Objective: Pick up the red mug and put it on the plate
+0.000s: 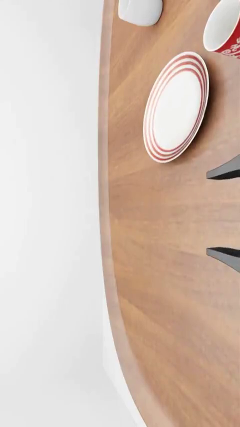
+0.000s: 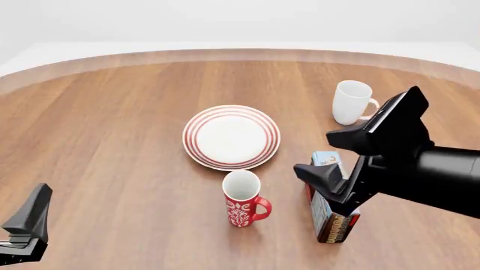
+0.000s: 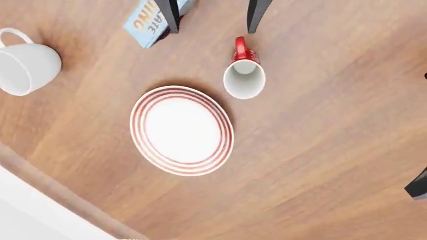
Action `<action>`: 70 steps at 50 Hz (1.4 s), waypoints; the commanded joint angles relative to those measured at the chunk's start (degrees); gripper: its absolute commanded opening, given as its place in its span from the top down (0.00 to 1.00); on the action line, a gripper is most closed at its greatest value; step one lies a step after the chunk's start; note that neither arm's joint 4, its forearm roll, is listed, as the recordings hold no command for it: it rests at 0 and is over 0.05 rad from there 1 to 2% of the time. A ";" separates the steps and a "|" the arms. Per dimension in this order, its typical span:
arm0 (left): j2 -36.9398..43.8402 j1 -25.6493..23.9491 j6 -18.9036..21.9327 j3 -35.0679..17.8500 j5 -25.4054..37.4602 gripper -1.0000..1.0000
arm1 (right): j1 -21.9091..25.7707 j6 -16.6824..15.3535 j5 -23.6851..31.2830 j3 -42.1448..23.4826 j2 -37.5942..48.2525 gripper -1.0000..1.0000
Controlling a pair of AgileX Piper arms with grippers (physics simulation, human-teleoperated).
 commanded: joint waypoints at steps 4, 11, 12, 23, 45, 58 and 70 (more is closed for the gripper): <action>0.00 0.00 0.00 0.00 0.00 0.00 | 2.07 1.01 -2.64 1.62 3.07 0.00; 0.00 0.00 0.00 0.00 0.00 0.00 | 3.21 1.42 -4.29 2.40 4.77 0.00; 0.00 0.00 0.00 0.00 0.00 0.00 | 3.40 1.58 -4.92 2.65 5.43 0.00; 0.00 0.00 0.00 0.00 0.00 0.00 | 4.82 2.75 -7.58 4.05 8.98 0.00; 0.00 0.00 0.00 0.00 0.00 0.00 | 5.55 3.97 -13.43 4.72 15.72 0.00; 0.00 0.00 0.00 0.00 0.00 0.00 | 4.97 4.24 -15.92 5.56 18.47 0.00; 0.00 0.00 0.00 0.00 0.00 0.00 | 4.94 4.28 -19.36 6.52 21.29 0.00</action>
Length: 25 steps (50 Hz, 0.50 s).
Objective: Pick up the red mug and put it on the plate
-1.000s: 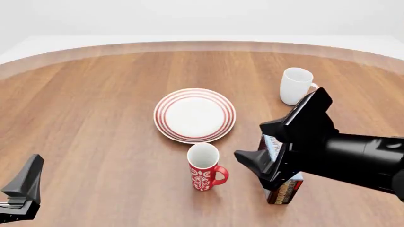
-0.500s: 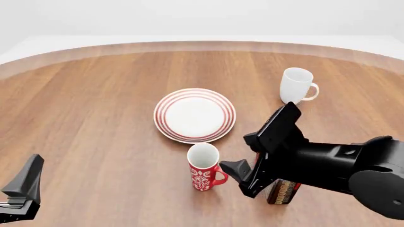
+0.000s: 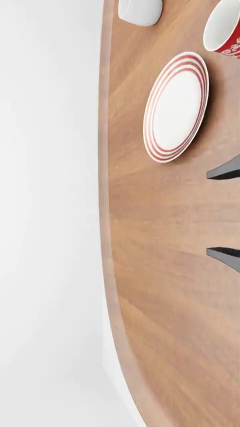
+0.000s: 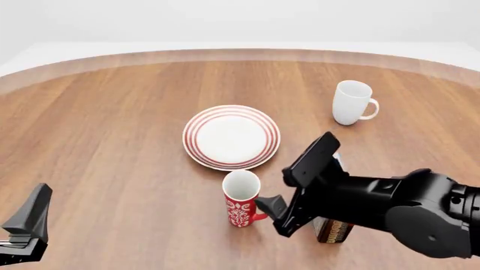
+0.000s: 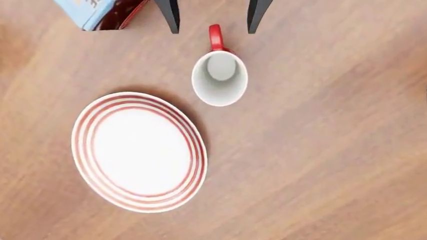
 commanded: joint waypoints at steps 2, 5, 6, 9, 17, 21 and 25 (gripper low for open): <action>0.00 0.00 0.00 0.00 0.00 0.00 | -0.12 0.22 -3.42 0.86 3.10 0.00; 0.00 0.00 0.00 0.00 0.00 0.00 | -0.21 0.23 -3.66 0.64 3.69 0.00; 0.00 0.00 0.00 0.00 0.00 0.00 | -0.26 0.31 -4.12 0.75 4.14 0.00; 0.00 0.00 0.00 0.00 0.00 0.00 | -0.28 0.52 -4.50 0.95 4.48 0.00; 0.00 0.00 0.00 0.00 0.00 0.00 | -0.81 1.00 -6.24 1.91 6.49 0.00; 0.00 0.00 0.00 0.00 0.00 0.00 | -0.71 1.05 -6.29 1.45 7.10 0.00; 0.00 0.00 0.00 0.00 0.00 0.00 | -0.57 1.18 -6.99 1.38 8.13 0.00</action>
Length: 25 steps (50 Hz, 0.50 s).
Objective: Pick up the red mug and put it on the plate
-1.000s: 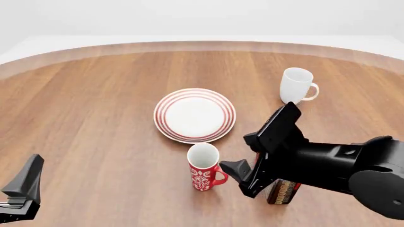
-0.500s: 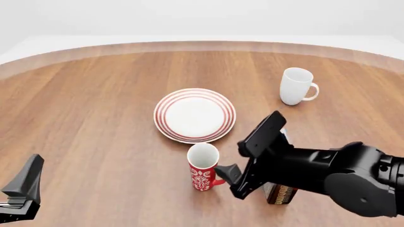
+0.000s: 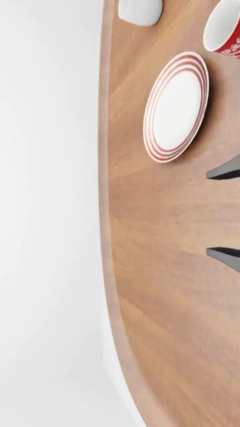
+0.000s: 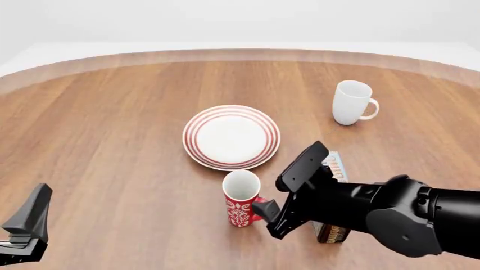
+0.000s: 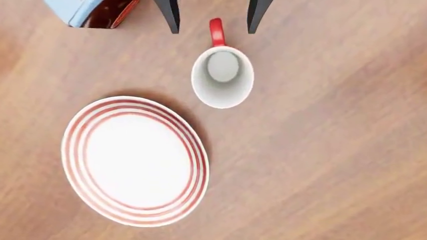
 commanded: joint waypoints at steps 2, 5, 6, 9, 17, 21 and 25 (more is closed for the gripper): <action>0.00 0.00 0.00 0.00 0.00 0.00 | 0.10 0.69 -2.15 0.29 2.87 0.00; 0.00 0.00 0.00 0.00 0.00 0.00 | 0.30 0.89 -2.86 0.74 3.65 0.00; 0.00 0.00 0.00 0.00 0.00 0.00 | 0.29 0.90 -3.01 0.76 3.82 0.00; 0.00 0.00 0.00 0.00 0.00 0.00 | 0.30 1.04 -3.40 0.78 4.30 0.00; 0.00 0.00 0.00 0.00 0.00 0.00 | 1.02 1.72 -4.34 0.91 5.65 0.00; 0.00 0.00 0.00 0.00 0.00 0.00 | 1.20 1.81 -4.42 0.83 5.96 0.00; 0.00 0.00 0.00 0.00 0.00 0.00 | 1.64 2.29 -4.73 1.21 6.09 0.00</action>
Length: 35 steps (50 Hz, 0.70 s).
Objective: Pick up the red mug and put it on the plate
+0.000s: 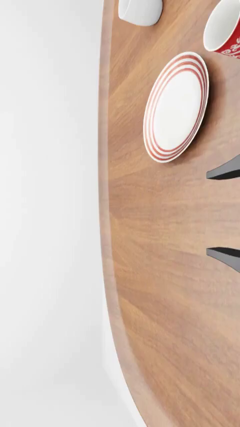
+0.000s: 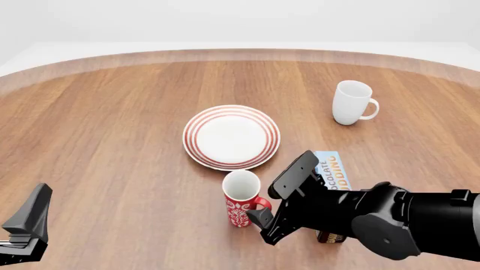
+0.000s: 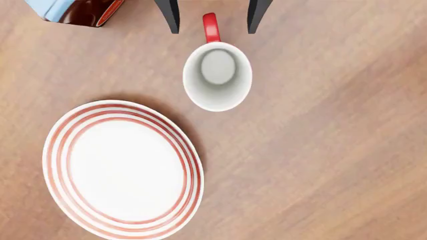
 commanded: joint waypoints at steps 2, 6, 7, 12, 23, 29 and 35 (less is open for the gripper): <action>0.00 0.00 0.00 0.00 0.00 0.00 | 0.79 0.89 -1.33 0.77 1.35 0.00; 0.00 0.00 0.00 0.00 0.00 0.00 | 0.61 1.06 -1.81 1.17 1.69 0.00; 0.00 0.00 0.00 0.00 0.00 0.00 | 0.59 1.08 -1.94 1.27 1.81 0.00; 0.00 0.00 0.00 0.00 0.00 0.00 | 0.69 1.43 -2.23 1.40 2.20 0.00; 0.00 0.00 0.00 0.00 0.00 0.00 | 0.74 1.68 -2.74 1.67 2.76 0.00; 0.00 0.00 0.00 0.00 0.00 0.00 | 1.00 1.97 -3.29 1.62 3.62 0.00; 0.00 0.00 0.00 0.00 0.00 0.00 | 0.87 1.98 -3.64 1.18 4.71 0.00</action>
